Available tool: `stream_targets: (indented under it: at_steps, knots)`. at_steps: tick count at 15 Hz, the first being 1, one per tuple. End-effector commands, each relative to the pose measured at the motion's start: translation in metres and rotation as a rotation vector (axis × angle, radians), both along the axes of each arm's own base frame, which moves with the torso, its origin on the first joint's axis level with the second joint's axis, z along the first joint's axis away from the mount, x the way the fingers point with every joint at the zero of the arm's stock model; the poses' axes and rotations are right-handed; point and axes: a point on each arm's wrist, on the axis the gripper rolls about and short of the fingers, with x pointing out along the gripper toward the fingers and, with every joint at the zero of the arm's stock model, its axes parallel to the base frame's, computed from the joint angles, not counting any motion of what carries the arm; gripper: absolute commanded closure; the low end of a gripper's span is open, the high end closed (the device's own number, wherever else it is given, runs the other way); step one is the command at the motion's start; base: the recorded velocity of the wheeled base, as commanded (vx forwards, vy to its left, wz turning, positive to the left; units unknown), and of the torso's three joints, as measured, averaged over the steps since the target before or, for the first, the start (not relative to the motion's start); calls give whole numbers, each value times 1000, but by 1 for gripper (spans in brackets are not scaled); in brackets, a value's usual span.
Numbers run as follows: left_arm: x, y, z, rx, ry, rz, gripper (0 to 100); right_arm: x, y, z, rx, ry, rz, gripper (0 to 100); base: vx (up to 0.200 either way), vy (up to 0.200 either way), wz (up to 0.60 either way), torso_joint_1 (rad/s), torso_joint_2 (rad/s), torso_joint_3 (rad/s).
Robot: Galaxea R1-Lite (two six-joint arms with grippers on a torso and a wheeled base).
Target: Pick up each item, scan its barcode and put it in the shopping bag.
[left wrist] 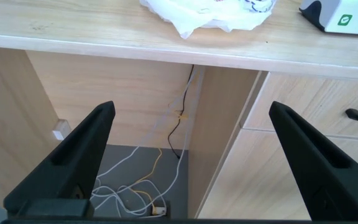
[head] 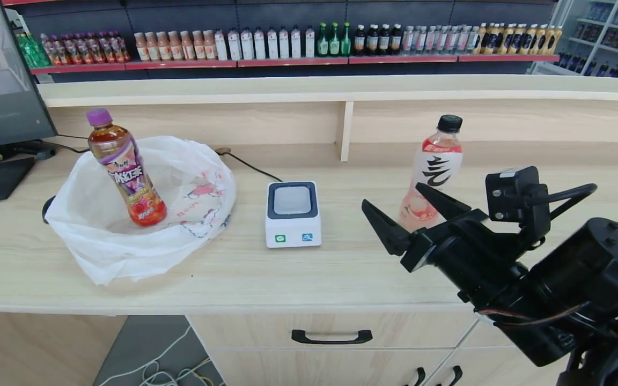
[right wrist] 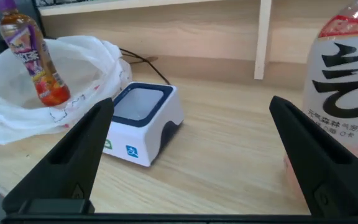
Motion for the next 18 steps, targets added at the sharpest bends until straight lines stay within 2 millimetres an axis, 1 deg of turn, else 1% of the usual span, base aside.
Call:
stream_targets:
  at_steps: [1,2,4,7,8,10,11,16,18]
  knots:
    - [0,0,0,-1,0,0,0,9,-25,-8,-25,30,-91,0,0,0,0,0,0,0]
    - [0,0,0,-1,0,0,0,12,-36,-11,-31,42,-133,0,0,0,0,0,0,0]
    - [0,0,0,-1,0,0,0,18,-50,-14,-40,58,-191,0,0,0,0,0,0,0]
    - [0,0,0,1,0,0,0,24,-60,-16,-41,63,-236,0,0,0,0,0,0,0]
    - [0,0,0,1,0,0,0,26,-61,-16,-42,63,-244,0,0,0,0,0,0,0]
    - [0,0,0,2,0,0,0,36,-64,-17,-42,61,-267,0,0,0,0,0,0,0]
    - [0,0,0,2,0,0,0,44,-65,-17,-39,55,-286,0,0,0,0,0,0,0]
    - [0,0,0,4,0,0,0,73,-55,-22,-29,42,-290,0,0,0,0,0,0,0]
    - [0,0,0,2,0,0,0,80,-51,-28,-32,51,-288,0,0,0,0,0,0,0]
